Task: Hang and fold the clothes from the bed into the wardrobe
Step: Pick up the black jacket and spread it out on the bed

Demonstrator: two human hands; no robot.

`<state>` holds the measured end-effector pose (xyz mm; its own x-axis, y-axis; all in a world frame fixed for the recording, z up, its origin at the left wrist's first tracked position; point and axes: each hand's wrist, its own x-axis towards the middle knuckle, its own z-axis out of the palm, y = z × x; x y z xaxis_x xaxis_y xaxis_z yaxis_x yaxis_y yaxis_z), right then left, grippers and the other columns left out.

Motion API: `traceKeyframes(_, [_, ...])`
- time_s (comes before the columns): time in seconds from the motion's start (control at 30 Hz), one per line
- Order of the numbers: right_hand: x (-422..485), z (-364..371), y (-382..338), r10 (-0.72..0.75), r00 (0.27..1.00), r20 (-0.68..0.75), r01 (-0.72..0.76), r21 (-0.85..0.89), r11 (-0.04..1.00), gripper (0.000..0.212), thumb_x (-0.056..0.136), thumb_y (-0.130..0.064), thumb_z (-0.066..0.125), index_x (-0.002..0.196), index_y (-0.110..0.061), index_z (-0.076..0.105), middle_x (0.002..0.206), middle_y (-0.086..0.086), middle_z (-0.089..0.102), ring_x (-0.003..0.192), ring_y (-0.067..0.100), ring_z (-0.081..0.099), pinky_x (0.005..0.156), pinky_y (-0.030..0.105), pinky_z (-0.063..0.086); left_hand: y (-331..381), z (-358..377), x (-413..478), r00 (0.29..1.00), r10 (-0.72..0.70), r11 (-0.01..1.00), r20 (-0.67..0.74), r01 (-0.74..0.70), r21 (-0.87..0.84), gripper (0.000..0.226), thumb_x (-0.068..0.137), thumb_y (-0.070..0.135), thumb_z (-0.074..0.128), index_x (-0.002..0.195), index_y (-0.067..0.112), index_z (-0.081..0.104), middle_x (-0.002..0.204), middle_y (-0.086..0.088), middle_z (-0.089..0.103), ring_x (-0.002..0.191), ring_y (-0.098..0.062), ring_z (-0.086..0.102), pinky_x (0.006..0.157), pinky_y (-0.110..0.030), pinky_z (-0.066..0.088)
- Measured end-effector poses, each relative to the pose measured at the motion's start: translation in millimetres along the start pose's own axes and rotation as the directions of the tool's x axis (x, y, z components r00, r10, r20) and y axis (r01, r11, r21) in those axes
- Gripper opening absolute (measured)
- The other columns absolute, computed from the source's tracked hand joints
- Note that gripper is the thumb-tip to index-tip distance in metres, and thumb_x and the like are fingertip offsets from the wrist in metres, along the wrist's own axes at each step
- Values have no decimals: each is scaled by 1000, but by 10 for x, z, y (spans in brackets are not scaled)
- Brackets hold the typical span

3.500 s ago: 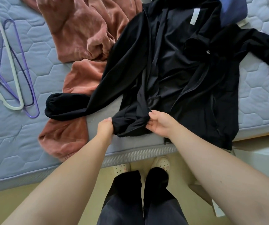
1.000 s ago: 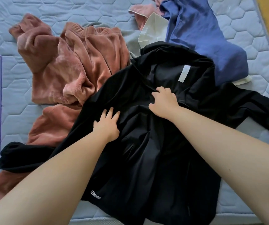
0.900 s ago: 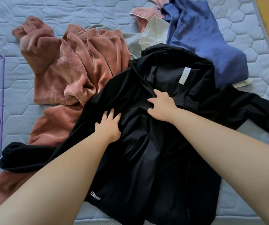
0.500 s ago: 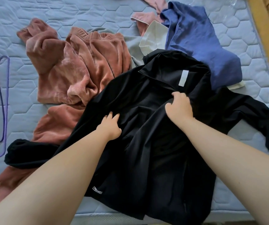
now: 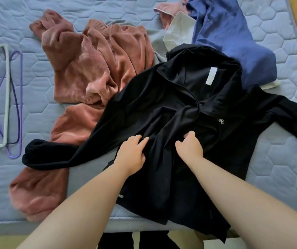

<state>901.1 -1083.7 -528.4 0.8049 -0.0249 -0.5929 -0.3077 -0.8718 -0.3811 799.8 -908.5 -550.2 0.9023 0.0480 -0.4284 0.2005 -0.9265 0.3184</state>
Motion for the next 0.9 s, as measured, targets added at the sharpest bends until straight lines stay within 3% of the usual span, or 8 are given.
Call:
traceKeyframes(0.03, [14,95,79,134,972,191,-159,120,980,29,90,-21,59,114,-6,52,110,7,60,102,27,59,77,28,40,11,87,-50,999,26,999,41,-27,26,64,92,28,47,151,25,23,156,-5,22,141,-25,21,113,-38,23])
traceKeyframes(0.1, [-22,257,183,134,896,424,-273,287,918,23,89,-21,63,105,-5,58,103,12,63,94,25,60,77,31,42,36,234,-133,988,18,998,150,-26,50,65,94,32,44,152,29,14,161,-3,3,147,-23,5,117,-43,12])
traceKeyframes(0.23, [-67,309,480,201,977,71,-211,206,955,22,85,-19,63,67,-9,55,75,13,60,76,28,61,71,37,49,15,338,-202,950,-114,991,289,88,101,62,97,31,40,152,28,12,160,-1,-10,147,-22,-6,117,-48,11])
traceKeyframes(0.37, [-155,144,775,248,954,167,-215,-196,957,13,84,-24,61,87,-12,57,90,12,69,86,30,66,72,33,51,-11,258,-175,924,-152,982,351,102,156,70,93,22,46,153,25,9,160,-2,-10,147,-23,-5,117,-48,13])
traceKeyframes(0.57, [80,-230,431,-98,968,-231,92,-38,995,20,85,-26,60,103,-20,54,101,2,60,93,23,56,73,30,42,107,4,13,939,-168,986,300,154,70,49,93,26,47,141,18,40,150,-9,26,135,-28,29,105,-40,33])
traceKeyframes(0.73, [306,-341,-50,-465,865,-189,437,-171,883,18,85,-21,64,102,-16,65,138,5,42,128,23,37,97,32,37,175,-124,175,949,-207,975,237,221,-34,43,95,25,47,137,18,47,144,-6,32,127,-27,38,98,-38,43])
traceKeyframes(0.83, [481,-378,-238,-278,960,-33,255,-304,918,41,88,-24,57,126,-9,56,143,7,42,131,27,38,107,41,33,189,-138,240,933,-208,966,294,243,-87,46,95,24,47,141,20,43,151,-5,24,133,-28,34,103,-41,41])
traceKeyframes(0.9, [482,-434,-290,-137,981,-136,85,-332,939,40,88,-21,54,125,-6,54,133,10,47,124,30,43,103,41,36,167,-151,239,932,-206,960,299,251,-121,48,94,22,47,142,21,41,154,-4,21,135,-27,33,105,-41,39])
